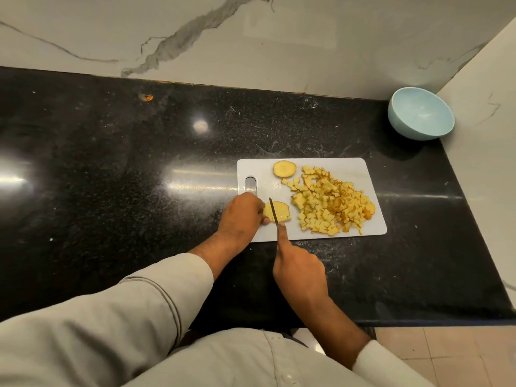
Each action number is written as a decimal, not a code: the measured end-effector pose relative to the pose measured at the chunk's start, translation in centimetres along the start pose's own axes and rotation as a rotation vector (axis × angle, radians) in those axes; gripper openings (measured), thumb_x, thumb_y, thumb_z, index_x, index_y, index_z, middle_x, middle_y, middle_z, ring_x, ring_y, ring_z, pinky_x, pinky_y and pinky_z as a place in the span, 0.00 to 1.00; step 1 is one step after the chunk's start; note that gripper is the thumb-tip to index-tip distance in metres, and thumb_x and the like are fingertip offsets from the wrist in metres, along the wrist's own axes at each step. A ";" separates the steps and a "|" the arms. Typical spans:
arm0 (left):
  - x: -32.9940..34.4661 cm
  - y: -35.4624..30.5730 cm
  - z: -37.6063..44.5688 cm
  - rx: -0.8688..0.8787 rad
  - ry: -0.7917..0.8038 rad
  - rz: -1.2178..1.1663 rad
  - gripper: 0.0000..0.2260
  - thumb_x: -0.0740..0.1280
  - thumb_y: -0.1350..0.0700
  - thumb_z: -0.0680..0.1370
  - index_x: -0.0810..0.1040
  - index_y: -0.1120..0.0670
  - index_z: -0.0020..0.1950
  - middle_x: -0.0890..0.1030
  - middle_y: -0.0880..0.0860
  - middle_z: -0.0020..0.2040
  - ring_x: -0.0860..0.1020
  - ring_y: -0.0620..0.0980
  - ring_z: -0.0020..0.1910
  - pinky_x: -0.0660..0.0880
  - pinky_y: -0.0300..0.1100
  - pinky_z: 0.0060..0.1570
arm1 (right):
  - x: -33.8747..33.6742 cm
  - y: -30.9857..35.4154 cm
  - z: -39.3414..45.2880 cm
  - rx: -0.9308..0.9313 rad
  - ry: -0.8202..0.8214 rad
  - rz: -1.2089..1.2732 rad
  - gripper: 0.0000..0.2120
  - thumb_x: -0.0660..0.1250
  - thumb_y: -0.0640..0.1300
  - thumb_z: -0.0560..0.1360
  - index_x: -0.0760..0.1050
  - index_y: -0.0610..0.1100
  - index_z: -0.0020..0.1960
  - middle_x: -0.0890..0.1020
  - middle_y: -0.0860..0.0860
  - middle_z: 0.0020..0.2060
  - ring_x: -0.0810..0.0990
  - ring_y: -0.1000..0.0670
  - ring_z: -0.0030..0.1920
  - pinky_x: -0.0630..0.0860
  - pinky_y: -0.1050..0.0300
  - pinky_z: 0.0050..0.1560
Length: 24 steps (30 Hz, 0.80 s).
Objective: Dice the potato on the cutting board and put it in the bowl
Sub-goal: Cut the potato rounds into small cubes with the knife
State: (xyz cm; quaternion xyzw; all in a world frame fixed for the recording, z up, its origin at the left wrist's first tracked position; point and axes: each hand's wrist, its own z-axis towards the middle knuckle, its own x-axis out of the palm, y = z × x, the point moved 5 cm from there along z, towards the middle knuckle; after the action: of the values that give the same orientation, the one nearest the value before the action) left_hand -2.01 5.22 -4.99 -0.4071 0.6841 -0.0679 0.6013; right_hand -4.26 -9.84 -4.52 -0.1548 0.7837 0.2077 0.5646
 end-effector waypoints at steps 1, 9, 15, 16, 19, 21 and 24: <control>0.0 0.0 -0.2 0.002 -0.014 0.006 0.08 0.72 0.57 0.72 0.79 0.54 0.33 0.76 0.48 0.29 0.72 0.43 0.30 0.64 0.36 0.31 | 0.2 0.3 0.7 0.008 0.011 0.008 0.31 0.52 0.45 0.80 0.39 0.52 0.78 0.70 0.50 0.34 0.74 0.46 0.34 0.66 0.54 0.32; -0.2 -0.8 -0.7 0.050 -0.019 0.110 0.09 0.67 0.59 0.75 0.76 0.54 0.34 0.68 0.48 0.31 0.71 0.49 0.33 0.63 0.38 0.33 | 2.0 1.0 2.2 0.030 0.017 0.028 0.33 0.53 0.44 0.78 0.41 0.52 0.78 0.76 0.48 0.36 0.79 0.44 0.39 0.64 0.52 0.34; -0.3 -1.5 0.1 0.081 0.072 0.239 0.06 0.66 0.62 0.75 0.78 0.58 0.38 0.78 0.57 0.38 0.79 0.58 0.39 0.77 0.47 0.41 | 2.6 1.4 3.5 0.015 0.051 0.023 0.35 0.54 0.43 0.77 0.39 0.48 0.78 0.65 0.52 0.30 0.70 0.48 0.30 0.63 0.54 0.32; -0.5 -1.6 0.2 0.089 0.077 0.258 0.05 0.66 0.61 0.75 0.79 0.59 0.40 0.79 0.58 0.39 0.79 0.59 0.40 0.77 0.48 0.42 | 2.6 1.4 3.6 0.013 0.055 0.017 0.35 0.54 0.43 0.77 0.39 0.48 0.78 0.62 0.52 0.29 0.65 0.49 0.29 0.62 0.54 0.31; -0.4 -1.8 0.1 0.105 0.072 0.313 0.05 0.66 0.60 0.76 0.80 0.59 0.43 0.80 0.59 0.41 0.79 0.60 0.41 0.77 0.48 0.42 | 2.7 1.2 3.5 0.007 0.070 0.018 0.35 0.53 0.43 0.77 0.39 0.48 0.78 0.61 0.52 0.30 0.65 0.48 0.31 0.63 0.53 0.32; -0.2 -2.0 0.0 0.099 0.051 0.376 0.05 0.65 0.61 0.77 0.81 0.57 0.46 0.79 0.57 0.44 0.80 0.59 0.43 0.76 0.48 0.42 | 2.7 1.0 3.3 0.013 0.084 0.030 0.35 0.54 0.42 0.77 0.38 0.49 0.78 0.65 0.51 0.31 0.66 0.47 0.32 0.63 0.53 0.34; 0.1 -2.1 0.1 0.089 0.026 0.402 0.07 0.64 0.63 0.76 0.81 0.56 0.48 0.80 0.57 0.46 0.80 0.58 0.45 0.76 0.48 0.42 | 2.8 0.7 2.0 0.018 0.098 0.010 0.35 0.54 0.41 0.77 0.38 0.48 0.78 0.73 0.48 0.36 0.66 0.47 0.32 0.61 0.54 0.31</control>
State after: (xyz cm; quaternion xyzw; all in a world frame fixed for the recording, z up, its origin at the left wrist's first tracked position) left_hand -0.90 3.82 -3.85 -0.2347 0.7555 0.0181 0.6114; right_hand -3.86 -8.25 -7.57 -0.1558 0.8130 0.1955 0.5259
